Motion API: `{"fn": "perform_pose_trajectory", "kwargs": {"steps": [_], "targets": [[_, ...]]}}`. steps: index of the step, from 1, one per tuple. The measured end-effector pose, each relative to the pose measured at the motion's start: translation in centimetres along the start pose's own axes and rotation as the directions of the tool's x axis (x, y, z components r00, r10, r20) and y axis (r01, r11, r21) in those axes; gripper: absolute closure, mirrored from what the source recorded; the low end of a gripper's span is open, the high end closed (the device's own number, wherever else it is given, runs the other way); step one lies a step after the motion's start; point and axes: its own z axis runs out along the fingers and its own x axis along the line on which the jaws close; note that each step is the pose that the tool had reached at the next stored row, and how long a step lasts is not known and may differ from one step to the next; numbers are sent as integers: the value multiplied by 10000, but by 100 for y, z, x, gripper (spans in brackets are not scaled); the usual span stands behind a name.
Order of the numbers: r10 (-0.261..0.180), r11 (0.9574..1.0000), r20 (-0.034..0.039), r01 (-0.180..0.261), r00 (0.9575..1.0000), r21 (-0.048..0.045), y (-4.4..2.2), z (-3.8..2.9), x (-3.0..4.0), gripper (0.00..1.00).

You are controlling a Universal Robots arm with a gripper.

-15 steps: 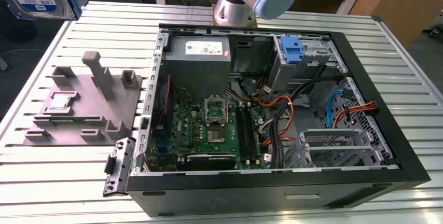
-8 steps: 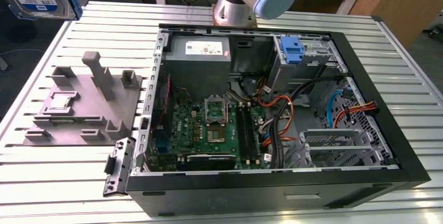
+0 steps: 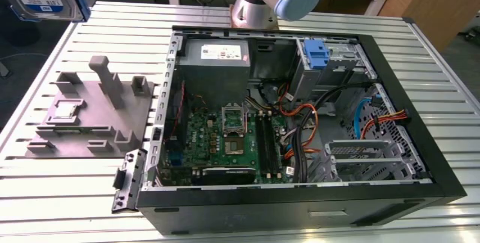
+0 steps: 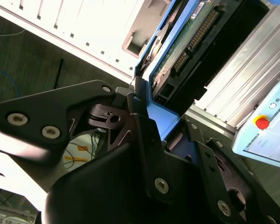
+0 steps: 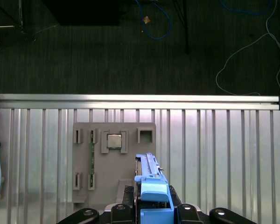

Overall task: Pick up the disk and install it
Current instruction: 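Pick up the disk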

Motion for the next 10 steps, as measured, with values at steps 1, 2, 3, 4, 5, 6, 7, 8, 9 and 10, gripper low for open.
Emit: {"fn": "perform_pose_trajectory", "kwargs": {"steps": [1,2,3,4,5,6,7,8,9,10], "targets": [[0,10000,0,0,10000,0,-1,0,0,63],[0,10000,0,0,10000,0,-3,0,0,63],[0,10000,0,0,10000,0,-5,0,0,63],[0,10000,0,0,10000,1,-5,0,0,63],[0,10000,0,0,10000,1,-5,0,0,63],[0,10000,0,0,10000,1,-6,0,0,63],[0,10000,0,0,10000,0,-6,0,0,63],[0,10000,0,0,10000,1,-7,0,0,63],[-1,10000,1,1,10000,2,-8,0,0,63],[0,10000,0,0,10000,1,-9,0,0,63]]}}
